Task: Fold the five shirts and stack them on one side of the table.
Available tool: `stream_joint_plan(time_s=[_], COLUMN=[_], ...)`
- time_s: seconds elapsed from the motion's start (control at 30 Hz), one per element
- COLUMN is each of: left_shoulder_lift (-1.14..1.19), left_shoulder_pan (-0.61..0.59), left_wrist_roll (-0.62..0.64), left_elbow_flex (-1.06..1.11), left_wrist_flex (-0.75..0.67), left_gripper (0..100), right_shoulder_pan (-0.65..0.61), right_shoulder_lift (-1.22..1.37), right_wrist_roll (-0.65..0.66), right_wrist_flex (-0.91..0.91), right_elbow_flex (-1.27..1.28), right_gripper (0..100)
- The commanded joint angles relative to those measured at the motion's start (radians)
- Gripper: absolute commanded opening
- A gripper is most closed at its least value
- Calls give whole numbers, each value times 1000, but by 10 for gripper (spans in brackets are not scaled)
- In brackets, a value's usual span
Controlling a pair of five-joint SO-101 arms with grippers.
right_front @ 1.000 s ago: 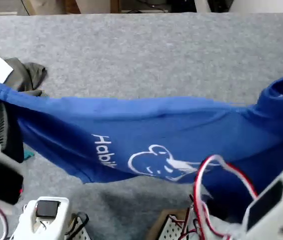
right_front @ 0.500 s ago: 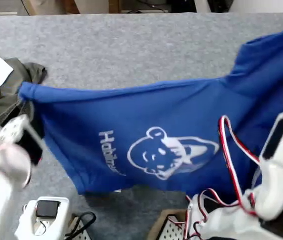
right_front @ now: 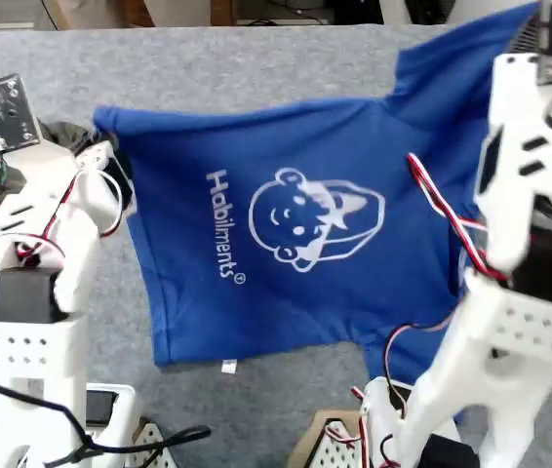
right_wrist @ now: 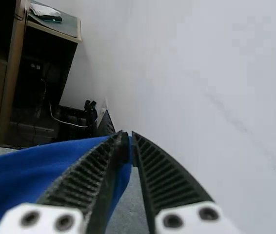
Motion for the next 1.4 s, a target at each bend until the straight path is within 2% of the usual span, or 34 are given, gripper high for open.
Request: stream_joint_plan(time_s=[0.0, 0.1, 0.23, 0.5, 0.67, 0.97, 1.13, 1.23, 1.37], left_shoulder_lift=[-10, -8, 44, 280, 486, 869, 908, 917, 918], left_shoulder_pan=[-8, -8, -6, -9, -25, -69, -78, -81, -74], left_wrist_roll=[-5, -8, -69, -83, -78, -77, -83, -83, -83], left_elbow_flex=[78, 140, 166, 163, 41, -310, -354, -377, -387], left_wrist_flex=[-269, -402, -477, -609, -663, -657, -582, -535, -542], left_gripper=[20, 20, 20, 20, 20, 20, 20, 20, 20], right_shoulder_pan=[-30, -44, -48, -65, -93, -105, -61, -24, 4], right_shoulder_lift=[-2, 31, 134, 306, 410, 773, 1026, 1173, 1356], right_wrist_roll=[5, 5, 5, 3, 3, 3, 2, 2, -3], right_wrist_flex=[-206, -377, -525, -540, -542, -535, -506, -436, -311], right_elbow_flex=[133, 229, 271, 229, 140, -317, -572, -720, -940], right_gripper=[4, 4, 4, 4, 4, 4, 4, 4, 4])
